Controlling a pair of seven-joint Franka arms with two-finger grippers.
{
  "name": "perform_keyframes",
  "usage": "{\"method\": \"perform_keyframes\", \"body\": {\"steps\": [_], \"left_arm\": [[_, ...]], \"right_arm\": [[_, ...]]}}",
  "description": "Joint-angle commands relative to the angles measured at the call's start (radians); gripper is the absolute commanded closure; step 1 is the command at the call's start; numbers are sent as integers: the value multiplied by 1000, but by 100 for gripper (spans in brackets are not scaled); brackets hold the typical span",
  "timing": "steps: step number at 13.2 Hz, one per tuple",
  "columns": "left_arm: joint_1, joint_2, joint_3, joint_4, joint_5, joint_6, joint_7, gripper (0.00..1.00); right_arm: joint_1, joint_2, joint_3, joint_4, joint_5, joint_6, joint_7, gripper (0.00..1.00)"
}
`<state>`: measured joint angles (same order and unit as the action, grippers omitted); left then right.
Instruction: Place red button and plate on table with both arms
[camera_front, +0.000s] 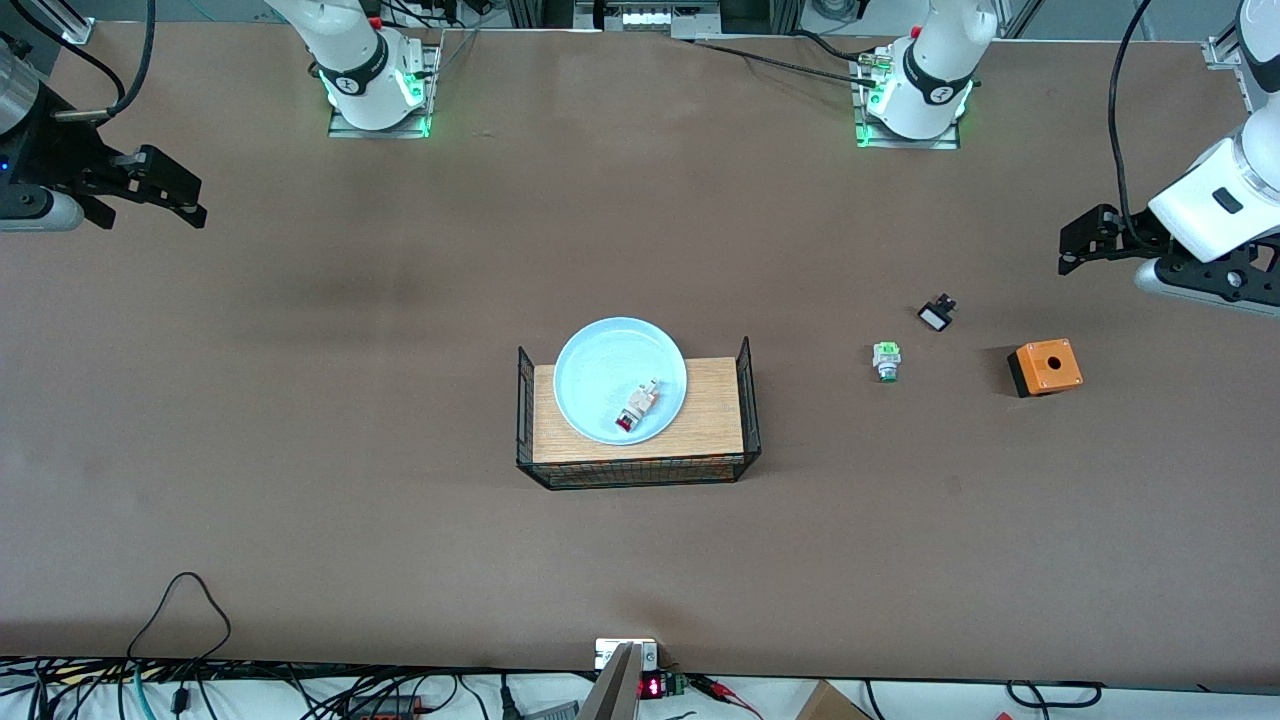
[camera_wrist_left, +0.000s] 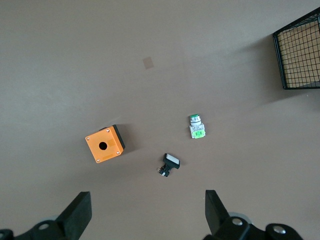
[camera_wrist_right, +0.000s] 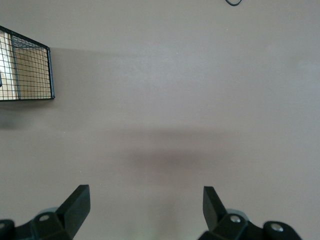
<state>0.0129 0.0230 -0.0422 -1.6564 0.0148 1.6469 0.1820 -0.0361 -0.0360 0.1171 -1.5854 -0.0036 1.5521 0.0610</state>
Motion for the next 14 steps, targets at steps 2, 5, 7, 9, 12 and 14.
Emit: {"method": "perform_keyframes", "body": {"steps": [2, 5, 7, 9, 12, 14], "left_arm": [[-4, 17, 2, 35, -6, -24, 19, 0], [-4, 17, 2, 35, -6, -24, 19, 0], [-5, 17, 2, 35, -6, -24, 17, 0], [-7, 17, -1, 35, -21, -45, 8, 0], [-8, 17, -15, 40, -48, -56, 1, 0], [-25, 38, -21, 84, -122, -58, -45, 0]], "right_arm": [[-2, -10, -1, -1, 13, -4, -15, 0], [-7, -1, -4, -2, 17, 2, -20, 0], [-4, 7, -2, -19, 5, 26, -20, 0], [-4, 10, -1, -30, 10, 49, -20, 0], [7, 27, 1, -31, 16, 69, -67, 0], [33, 37, -1, -30, 20, 77, -60, 0]]}}
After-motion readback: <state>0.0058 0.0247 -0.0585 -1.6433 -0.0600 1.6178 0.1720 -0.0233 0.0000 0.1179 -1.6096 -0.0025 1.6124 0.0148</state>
